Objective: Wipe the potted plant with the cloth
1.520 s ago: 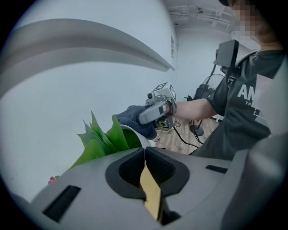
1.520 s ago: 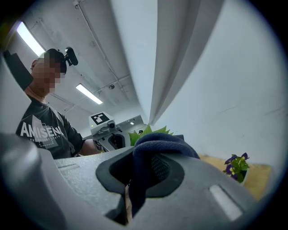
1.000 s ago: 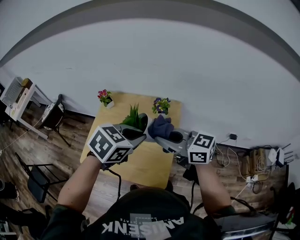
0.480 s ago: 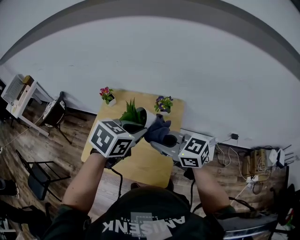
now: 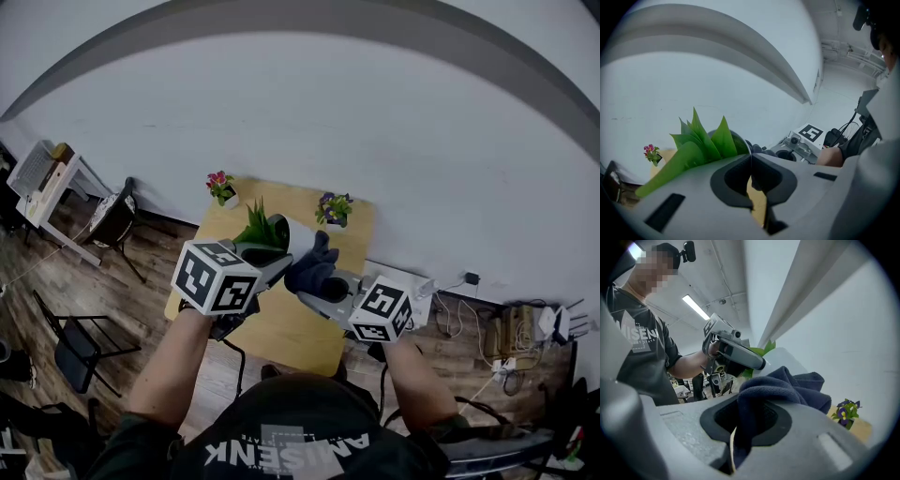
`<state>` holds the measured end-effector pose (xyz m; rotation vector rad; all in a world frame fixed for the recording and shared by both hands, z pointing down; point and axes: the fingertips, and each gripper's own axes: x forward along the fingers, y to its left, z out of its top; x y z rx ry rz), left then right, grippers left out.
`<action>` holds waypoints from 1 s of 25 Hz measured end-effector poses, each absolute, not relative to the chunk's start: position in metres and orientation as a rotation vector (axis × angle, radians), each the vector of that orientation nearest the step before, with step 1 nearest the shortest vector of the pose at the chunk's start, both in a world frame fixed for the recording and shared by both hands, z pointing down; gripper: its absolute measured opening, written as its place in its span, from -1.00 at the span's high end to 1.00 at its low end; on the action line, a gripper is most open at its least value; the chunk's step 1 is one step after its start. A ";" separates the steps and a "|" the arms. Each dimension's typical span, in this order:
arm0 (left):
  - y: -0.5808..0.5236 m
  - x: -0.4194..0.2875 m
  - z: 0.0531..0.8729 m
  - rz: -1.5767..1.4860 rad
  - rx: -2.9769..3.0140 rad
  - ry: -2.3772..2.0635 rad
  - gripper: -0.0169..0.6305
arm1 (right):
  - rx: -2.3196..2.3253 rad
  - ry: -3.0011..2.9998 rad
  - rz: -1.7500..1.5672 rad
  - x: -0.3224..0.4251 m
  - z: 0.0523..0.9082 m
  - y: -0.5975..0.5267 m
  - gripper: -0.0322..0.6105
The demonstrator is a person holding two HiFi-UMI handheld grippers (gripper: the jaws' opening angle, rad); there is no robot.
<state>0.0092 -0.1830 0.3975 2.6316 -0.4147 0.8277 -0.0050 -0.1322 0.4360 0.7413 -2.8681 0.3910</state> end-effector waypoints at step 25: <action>-0.182 -0.074 0.513 1.420 2.696 -0.596 0.92 | 0.852 -2.936 0.391 0.001 0.394 -0.122 0.76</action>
